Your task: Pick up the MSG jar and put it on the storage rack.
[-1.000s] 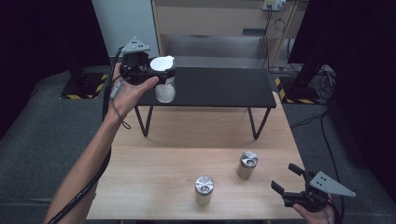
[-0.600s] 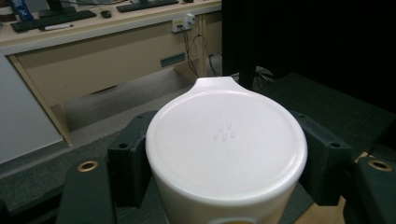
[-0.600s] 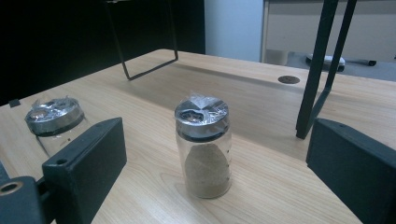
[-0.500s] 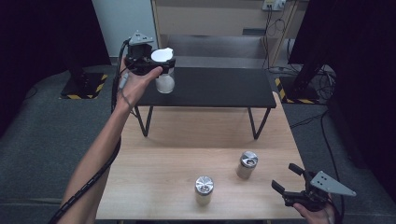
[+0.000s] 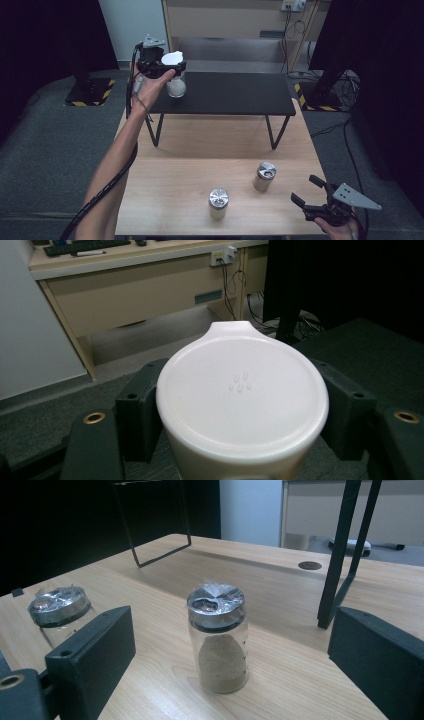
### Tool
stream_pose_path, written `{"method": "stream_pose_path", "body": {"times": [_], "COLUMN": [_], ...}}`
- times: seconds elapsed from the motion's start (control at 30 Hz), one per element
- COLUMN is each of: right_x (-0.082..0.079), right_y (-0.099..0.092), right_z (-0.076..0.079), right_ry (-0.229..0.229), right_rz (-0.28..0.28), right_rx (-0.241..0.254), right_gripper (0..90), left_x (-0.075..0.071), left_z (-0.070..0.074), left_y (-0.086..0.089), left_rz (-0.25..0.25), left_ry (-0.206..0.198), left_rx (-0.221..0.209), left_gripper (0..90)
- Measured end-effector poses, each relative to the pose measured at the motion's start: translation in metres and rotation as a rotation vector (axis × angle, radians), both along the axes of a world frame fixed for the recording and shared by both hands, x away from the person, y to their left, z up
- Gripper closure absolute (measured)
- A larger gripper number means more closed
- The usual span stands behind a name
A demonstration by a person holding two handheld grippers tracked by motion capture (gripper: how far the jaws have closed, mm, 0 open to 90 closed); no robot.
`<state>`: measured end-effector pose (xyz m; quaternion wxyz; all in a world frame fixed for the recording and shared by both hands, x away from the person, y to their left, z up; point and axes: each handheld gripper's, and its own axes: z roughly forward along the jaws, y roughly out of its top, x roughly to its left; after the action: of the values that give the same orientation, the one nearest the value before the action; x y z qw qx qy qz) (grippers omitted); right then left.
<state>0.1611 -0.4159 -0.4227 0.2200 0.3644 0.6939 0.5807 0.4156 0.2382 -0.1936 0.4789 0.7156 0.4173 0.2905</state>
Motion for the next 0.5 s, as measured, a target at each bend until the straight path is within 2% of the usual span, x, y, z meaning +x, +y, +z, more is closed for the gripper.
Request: {"method": "stream_pose_path", "body": {"times": [0.5], "right_x": [-0.0001], "right_y": [0.0003], "right_z": [0.0000], "right_ry": [-0.001], "right_rz": [0.000], "right_rx": [0.000], "right_gripper": [5.4], "left_x": [0.0035], "left_z": [-0.0068], "left_y": [-0.0059], "left_rz": [0.004], "left_ry": [0.005], "left_rx": [0.023], "left_gripper": [29.3]}}
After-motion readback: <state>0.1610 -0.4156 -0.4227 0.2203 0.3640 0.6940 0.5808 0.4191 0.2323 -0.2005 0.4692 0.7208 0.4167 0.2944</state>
